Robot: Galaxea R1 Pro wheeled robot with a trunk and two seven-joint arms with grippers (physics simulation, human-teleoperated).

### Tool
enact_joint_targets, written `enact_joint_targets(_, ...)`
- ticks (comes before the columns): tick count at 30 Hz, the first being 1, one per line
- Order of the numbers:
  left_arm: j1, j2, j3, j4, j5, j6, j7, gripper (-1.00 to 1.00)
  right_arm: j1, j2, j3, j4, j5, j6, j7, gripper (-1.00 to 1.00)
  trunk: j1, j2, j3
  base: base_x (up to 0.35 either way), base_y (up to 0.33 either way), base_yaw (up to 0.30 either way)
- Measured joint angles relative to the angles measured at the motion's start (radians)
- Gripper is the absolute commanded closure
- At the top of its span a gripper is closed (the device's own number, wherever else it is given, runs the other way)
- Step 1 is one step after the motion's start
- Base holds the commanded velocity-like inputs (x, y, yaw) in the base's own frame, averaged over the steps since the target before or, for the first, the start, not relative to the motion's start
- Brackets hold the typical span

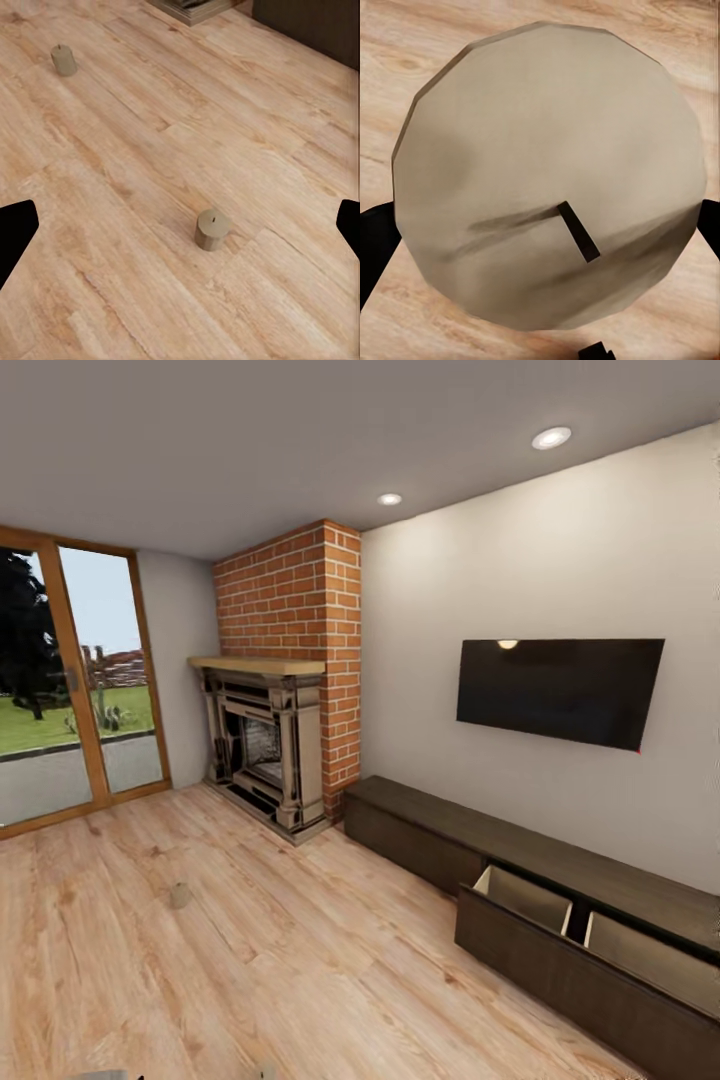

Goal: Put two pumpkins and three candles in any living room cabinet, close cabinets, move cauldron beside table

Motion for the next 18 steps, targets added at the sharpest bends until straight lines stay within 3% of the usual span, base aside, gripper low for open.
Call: enact_joint_targets(18, 0.000, 0.000, 0.000, 0.000, 0.001, -0.001, 0.000, -1.00, 0.000, -0.009, -0.004, 0.002, -0.003, 0.001, 0.010, 1.00, 0.000, 0.000, -0.022, 0.000, 0.000, -0.010)
